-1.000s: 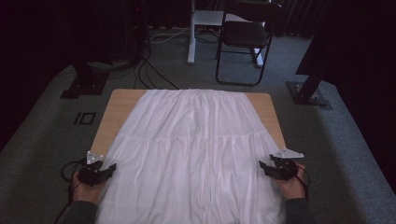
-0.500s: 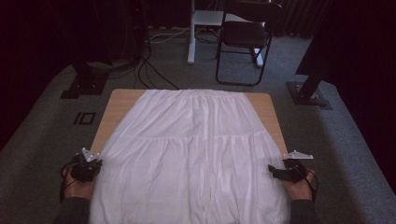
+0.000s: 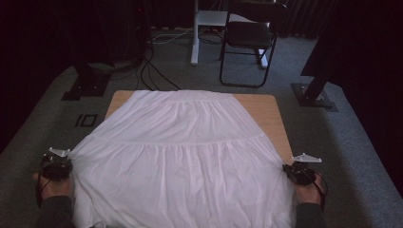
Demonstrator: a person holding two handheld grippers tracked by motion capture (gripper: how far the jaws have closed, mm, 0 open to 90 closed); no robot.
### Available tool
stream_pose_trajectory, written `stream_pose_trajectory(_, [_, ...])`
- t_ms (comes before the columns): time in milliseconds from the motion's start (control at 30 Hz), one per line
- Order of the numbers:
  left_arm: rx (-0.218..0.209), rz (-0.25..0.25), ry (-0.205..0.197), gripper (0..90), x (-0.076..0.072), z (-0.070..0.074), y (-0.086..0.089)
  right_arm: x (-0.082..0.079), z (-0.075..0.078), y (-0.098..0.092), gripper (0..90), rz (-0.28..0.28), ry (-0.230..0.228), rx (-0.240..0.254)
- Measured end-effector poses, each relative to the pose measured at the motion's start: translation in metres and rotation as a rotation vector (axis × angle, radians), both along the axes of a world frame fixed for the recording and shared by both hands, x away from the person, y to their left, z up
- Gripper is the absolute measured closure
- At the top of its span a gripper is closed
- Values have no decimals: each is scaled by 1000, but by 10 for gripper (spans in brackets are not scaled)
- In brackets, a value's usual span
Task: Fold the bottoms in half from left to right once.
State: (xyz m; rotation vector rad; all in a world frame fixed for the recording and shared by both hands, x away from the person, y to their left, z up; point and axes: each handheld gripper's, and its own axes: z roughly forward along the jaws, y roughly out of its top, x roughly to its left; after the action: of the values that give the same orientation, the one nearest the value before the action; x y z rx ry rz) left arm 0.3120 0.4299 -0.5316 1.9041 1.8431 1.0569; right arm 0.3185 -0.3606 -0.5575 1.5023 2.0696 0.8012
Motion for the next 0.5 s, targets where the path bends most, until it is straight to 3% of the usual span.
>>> stream_pose_trajectory(67, [-18,-50,-33,868,-7,12,-9,0,0,0,851,5,-3,1])
stream_pose_trajectory(200, [-160,-182,-166,865,-24,44,-27,0,-1,0,839,11,-5,28])
stream_pose_trajectory(267, [-241,-291,-231,865,-32,61,-39,0,-1,0,837,17,-7,30])
stream_pose_trajectory(300, [-311,-363,-262,865,-34,69,-46,-1,-1,1,837,19,-8,32])
stream_pose_trajectory(367, [-504,-504,-314,866,-33,84,-62,-1,-2,2,838,28,-10,29])
stream_pose_trajectory(400, [-526,-560,-328,866,-31,92,-75,0,-2,2,838,30,-11,31])
stream_pose_trajectory(500, [-522,-715,-342,867,-23,118,-126,0,-2,3,839,36,-12,31])
